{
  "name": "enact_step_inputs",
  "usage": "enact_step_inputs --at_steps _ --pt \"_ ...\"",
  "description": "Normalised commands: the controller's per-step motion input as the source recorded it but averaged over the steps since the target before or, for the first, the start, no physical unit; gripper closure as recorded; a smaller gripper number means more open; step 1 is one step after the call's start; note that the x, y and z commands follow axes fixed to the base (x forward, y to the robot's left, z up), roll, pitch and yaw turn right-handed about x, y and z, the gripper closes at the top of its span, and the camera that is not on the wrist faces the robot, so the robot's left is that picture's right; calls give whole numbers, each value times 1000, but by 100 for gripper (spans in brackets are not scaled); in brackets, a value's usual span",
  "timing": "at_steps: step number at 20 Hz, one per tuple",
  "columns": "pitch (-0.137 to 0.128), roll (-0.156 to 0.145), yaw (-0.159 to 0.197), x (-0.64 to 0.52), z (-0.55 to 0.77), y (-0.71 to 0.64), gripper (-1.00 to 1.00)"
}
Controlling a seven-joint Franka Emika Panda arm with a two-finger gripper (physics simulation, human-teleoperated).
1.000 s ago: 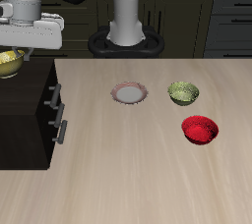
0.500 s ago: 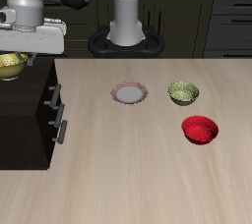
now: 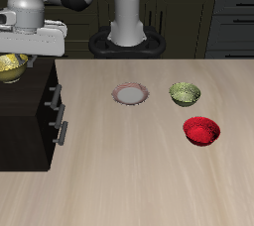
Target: Place the yellow bowl on top of the wooden cabinet
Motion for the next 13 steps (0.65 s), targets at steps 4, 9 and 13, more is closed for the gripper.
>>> enact_step_inputs --at_steps 4,9,13 --pt "27 32 16 45 -69 48 -100" --pt "5 -8 4 2 -10 -28 -100" --pt "2 -2 9 28 7 -21 -100"
